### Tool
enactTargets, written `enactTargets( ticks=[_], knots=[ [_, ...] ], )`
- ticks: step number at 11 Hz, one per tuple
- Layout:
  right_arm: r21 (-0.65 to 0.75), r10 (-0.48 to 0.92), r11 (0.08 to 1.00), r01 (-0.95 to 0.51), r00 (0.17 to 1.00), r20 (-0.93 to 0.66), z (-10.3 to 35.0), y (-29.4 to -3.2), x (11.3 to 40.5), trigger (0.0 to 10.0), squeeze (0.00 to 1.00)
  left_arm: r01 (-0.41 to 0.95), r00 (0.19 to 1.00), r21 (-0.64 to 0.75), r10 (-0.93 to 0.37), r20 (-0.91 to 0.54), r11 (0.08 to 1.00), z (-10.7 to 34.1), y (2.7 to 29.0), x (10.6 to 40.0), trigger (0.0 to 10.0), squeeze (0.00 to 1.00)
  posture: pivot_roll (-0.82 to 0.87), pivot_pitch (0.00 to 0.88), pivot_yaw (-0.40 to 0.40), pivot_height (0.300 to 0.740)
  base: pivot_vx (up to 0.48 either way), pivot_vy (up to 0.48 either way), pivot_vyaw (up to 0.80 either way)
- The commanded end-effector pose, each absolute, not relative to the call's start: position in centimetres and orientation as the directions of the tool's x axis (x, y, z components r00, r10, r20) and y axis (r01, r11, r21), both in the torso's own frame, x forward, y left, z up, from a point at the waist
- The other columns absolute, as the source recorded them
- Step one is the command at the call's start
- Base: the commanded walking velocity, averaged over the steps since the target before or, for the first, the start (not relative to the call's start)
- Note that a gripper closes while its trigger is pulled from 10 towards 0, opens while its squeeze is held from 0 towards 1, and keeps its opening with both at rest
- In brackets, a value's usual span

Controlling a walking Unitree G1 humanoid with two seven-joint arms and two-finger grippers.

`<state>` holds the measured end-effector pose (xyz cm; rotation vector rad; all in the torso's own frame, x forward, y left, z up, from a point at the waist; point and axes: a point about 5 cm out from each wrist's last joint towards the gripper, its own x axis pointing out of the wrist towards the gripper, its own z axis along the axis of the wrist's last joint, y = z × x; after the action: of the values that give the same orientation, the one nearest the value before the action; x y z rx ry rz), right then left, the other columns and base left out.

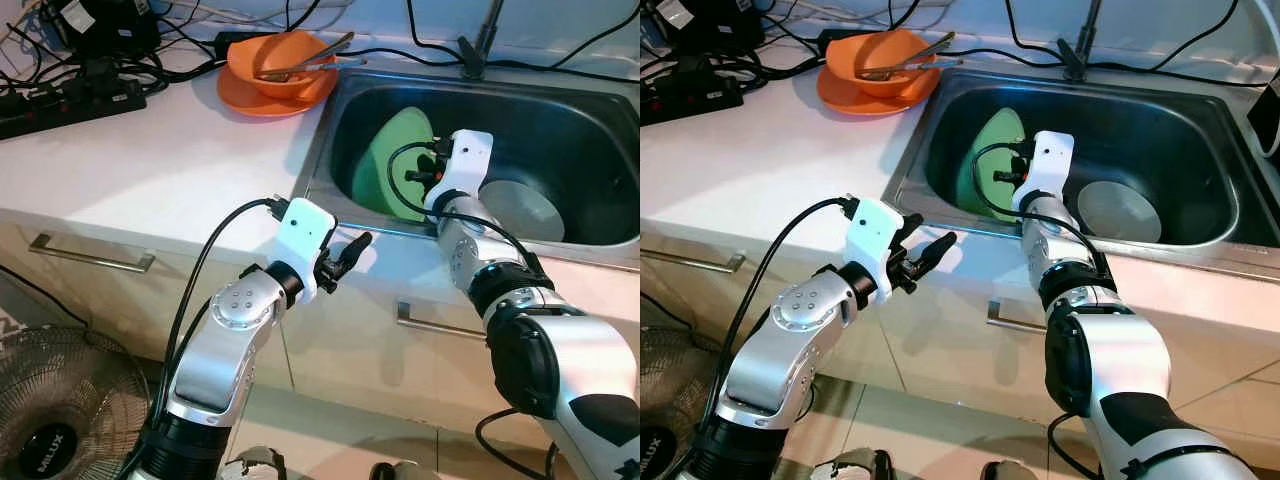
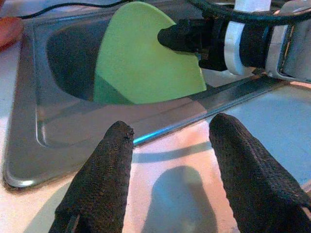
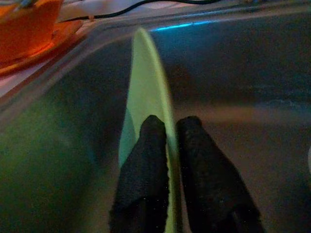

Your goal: Kitchen organization

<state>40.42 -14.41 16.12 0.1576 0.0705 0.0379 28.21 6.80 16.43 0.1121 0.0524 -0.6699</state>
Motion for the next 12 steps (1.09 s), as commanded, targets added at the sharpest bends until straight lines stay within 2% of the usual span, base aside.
enactTargets(
  ticks=[1, 3, 4, 5, 7, 8, 9, 10, 12],
  knots=[
    [0.153, 0.054, 0.987, -0.047, 0.998, -0.041, 16.8, -14.2, 40.6, 10.0, 1.00, 0.617, 0.787, 0.088, -0.614, -0.062, 0.782, 16.7, 6.8, 28.3, 10.0, 0.00, 0.16, 0.087, 0.006, 0.740, 0.000, 0.000, 0.00],
    [0.145, 0.057, 0.988, -0.050, 0.997, -0.046, 16.6, -14.1, 40.6, 10.0, 1.00, 0.613, 0.790, 0.093, -0.611, -0.061, 0.784, 16.6, 6.9, 28.3, 10.0, 0.00, 0.16, 0.081, 0.006, 0.740, 0.000, 0.000, 0.00],
    [0.144, 0.049, 0.989, -0.044, 0.998, -0.028, 16.9, -14.3, 40.6, 10.0, 0.00, 0.613, 0.790, 0.093, -0.610, -0.058, 0.785, 16.6, 6.9, 28.3, 10.0, 0.00, 0.15, 0.072, 0.009, 0.740, 0.000, 0.000, 0.00],
    [0.133, 0.045, 0.990, -0.044, 0.999, -0.005, 17.3, -14.5, 40.7, 10.0, 0.00, 0.613, 0.790, 0.093, -0.610, -0.056, 0.785, 16.6, 6.8, 28.3, 10.0, 0.00, 0.15, 0.071, 0.009, 0.740, 0.000, 0.000, 0.00],
    [-0.018, 0.046, 0.999, -0.044, 0.993, 0.112, 19.3, -15.3, 40.9, 10.0, 0.00, 0.613, 0.790, 0.090, -0.611, -0.050, 0.785, 16.5, 6.6, 28.4, 10.0, 0.00, 0.13, 0.060, 0.010, 0.740, 0.000, 0.000, 0.00],
    [-0.114, 0.051, 0.993, -0.034, 0.987, 0.150, 19.8, -15.6, 40.8, 10.0, 0.20, 0.614, 0.789, 0.089, -0.612, -0.049, 0.784, 16.5, 6.5, 28.4, 10.0, 0.00, 0.12, 0.058, 0.010, 0.740, 0.000, 0.000, 0.00],
    [-0.191, 0.054, 0.981, -0.016, 0.979, 0.197, 20.4, -15.8, 40.8, 10.0, 1.00, 0.614, 0.789, 0.089, -0.613, -0.048, 0.784, 16.4, 6.5, 28.4, 10.0, 0.00, 0.12, 0.054, 0.011, 0.740, 0.000, 0.000, 0.00],
    [-0.195, 0.045, 0.981, 0.001, 0.972, 0.229, 20.8, -15.9, 40.7, 10.0, 0.00, 0.615, 0.788, 0.091, -0.614, -0.047, 0.783, 16.3, 6.5, 28.5, 10.0, 0.00, 0.11, 0.049, 0.012, 0.740, 0.000, 0.000, 0.00],
    [-0.151, 0.062, 0.988, -0.021, 0.960, 0.274, 20.9, -15.2, 40.5, 10.0, 0.00, 0.603, 0.796, 0.102, -0.605, -0.021, 0.791, 16.4, 6.4, 28.6, 10.0, 0.00, 0.11, 0.046, 0.012, 0.740, 0.000, 0.000, 0.00]
  ],
)
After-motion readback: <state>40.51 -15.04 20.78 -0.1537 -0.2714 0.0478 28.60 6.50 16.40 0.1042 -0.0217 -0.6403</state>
